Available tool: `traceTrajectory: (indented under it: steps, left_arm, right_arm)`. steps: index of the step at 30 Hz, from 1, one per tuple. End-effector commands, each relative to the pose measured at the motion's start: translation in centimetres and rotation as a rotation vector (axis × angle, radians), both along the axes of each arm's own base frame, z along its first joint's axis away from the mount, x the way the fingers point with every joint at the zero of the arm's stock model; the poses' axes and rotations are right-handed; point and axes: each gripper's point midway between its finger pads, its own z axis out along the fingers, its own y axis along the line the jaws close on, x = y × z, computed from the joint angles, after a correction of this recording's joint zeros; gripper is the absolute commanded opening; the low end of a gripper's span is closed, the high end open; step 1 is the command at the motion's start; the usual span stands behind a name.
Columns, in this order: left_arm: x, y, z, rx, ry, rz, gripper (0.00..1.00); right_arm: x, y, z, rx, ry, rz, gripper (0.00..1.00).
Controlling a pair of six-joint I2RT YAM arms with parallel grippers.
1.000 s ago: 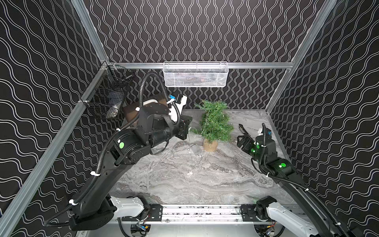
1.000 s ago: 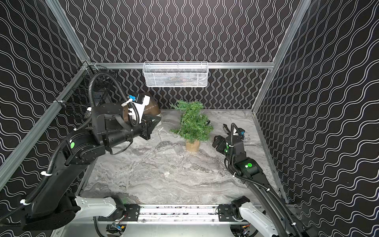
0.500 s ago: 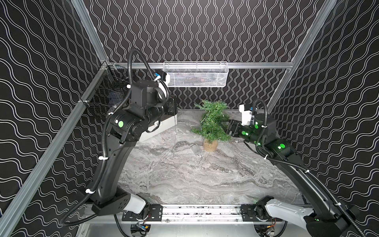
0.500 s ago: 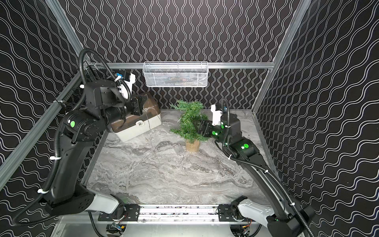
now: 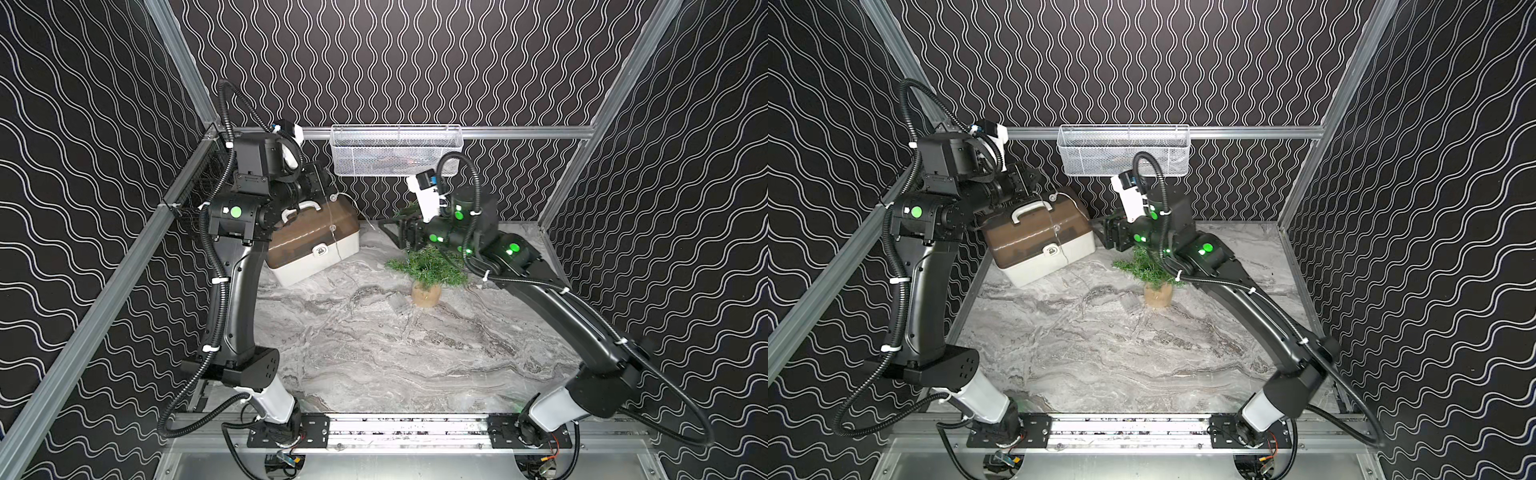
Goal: Remove string lights from the small christmas tree
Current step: Remove the light string from the Christmas tree.
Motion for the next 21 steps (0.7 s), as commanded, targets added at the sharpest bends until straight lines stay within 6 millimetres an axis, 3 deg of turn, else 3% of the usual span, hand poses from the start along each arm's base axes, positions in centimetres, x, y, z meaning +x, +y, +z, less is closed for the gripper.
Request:
traceTrajectory:
  steps: [1,12,14,21]
  left_arm:
    - [0.0,-0.8,1.8,-0.07,-0.054,-0.052,0.0]
    - [-0.8,-0.2,2.6,-0.088,-0.08,-0.06,0.0]
    - [-1.1,0.3,3.3,-0.099,-0.095,-0.056,0.0]
    - [-1.8,0.5,4.2,-0.129,-0.117,-0.075,0.0]
  right_arm:
    - [1.4,2.4,0.0,-0.075,-0.117,0.009,0.77]
    - [7.5,6.8,-2.3,-0.175,-0.238,-0.118,0.75]
    - [8.8,7.6,-3.2,-0.193,-0.238,-0.144,0.72]
    - [10.7,7.9,-2.5,-0.16,-0.252,-0.221,0.52]
